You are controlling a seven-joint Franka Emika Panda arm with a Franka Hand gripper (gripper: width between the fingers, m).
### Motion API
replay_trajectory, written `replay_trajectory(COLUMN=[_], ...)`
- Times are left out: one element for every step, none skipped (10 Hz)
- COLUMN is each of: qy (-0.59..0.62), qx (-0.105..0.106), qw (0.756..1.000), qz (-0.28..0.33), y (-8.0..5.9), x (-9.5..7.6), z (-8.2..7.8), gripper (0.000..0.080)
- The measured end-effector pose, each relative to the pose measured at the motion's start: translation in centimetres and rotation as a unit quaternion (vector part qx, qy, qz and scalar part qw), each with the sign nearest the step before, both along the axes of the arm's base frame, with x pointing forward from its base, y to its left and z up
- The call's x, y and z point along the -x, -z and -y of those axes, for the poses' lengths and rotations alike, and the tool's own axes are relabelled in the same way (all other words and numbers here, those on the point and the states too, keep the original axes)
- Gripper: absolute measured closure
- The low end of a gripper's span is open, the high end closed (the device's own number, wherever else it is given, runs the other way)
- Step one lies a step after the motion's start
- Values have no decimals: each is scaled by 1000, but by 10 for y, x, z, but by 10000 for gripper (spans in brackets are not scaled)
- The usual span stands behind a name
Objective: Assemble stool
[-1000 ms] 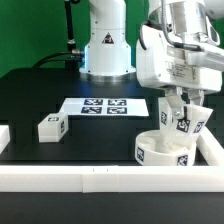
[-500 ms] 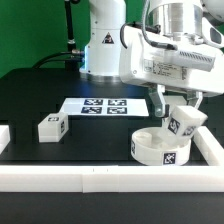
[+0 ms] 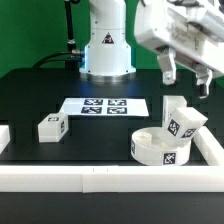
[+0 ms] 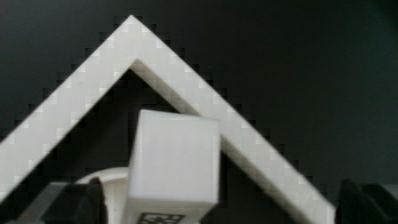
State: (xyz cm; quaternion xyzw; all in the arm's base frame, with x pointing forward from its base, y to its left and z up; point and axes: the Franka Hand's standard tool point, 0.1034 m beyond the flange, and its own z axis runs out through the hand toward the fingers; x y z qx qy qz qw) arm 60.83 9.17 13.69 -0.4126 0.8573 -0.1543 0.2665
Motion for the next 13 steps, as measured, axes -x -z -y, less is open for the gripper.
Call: replay_trajectory(qy=[-36, -72, -121, -199, -288, -378, -445, -495, -517, -536, -562, -593, -630], qx=[24, 52, 87, 135, 191, 247, 279, 303, 315, 332, 347, 369, 397], qw=[999, 996, 989, 971, 938, 891, 849, 813, 794, 775, 750, 715, 666], qz=[0, -3, -5, -14, -37, -49, -52, -52, -48, -43, -41, -38, -35], y=[-3, 0, 0, 6, 23, 32, 35, 35, 28, 25, 25, 24, 23], x=[-1, -1, -2, -1, 10, 14, 13, 10, 4, 1, 0, -2, -5], z=[3, 3, 2, 4, 17, 24, 25, 28, 32, 31, 28, 25, 25], gripper=[151, 150, 150, 150, 150, 150, 150, 150, 150, 150, 150, 150, 150])
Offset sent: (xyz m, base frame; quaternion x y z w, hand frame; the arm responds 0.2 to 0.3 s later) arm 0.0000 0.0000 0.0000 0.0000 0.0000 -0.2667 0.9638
